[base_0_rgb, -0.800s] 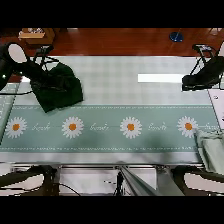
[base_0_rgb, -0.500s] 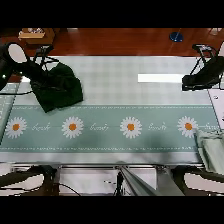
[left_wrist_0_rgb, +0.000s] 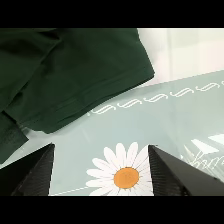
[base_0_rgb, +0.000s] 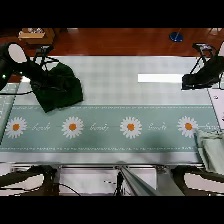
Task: Fold the shirts.
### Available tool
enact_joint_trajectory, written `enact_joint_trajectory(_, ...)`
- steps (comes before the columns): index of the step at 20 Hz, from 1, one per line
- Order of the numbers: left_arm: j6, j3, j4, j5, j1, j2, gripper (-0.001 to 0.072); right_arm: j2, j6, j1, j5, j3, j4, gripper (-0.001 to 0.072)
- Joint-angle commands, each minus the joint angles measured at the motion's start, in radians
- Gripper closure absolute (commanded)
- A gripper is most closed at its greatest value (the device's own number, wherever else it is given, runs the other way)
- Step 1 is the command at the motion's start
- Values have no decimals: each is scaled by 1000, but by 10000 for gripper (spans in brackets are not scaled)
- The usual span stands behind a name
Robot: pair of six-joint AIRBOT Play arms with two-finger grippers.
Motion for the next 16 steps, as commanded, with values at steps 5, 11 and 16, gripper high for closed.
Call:
enact_joint_trajectory(5, 0, 0, 0, 1, -1, -1, 21, -1, 0, 1, -15, 1, 0, 178)
enact_joint_trajectory(11, 51, 0, 26, 159, 2, -1, 20, -1, 0, 1, -53, 1, 1, 177)
enact_joint_trajectory(16, 19, 0, 190, 346, 73, -29, -13, -1, -13, 1, -90, 1, 1, 178)
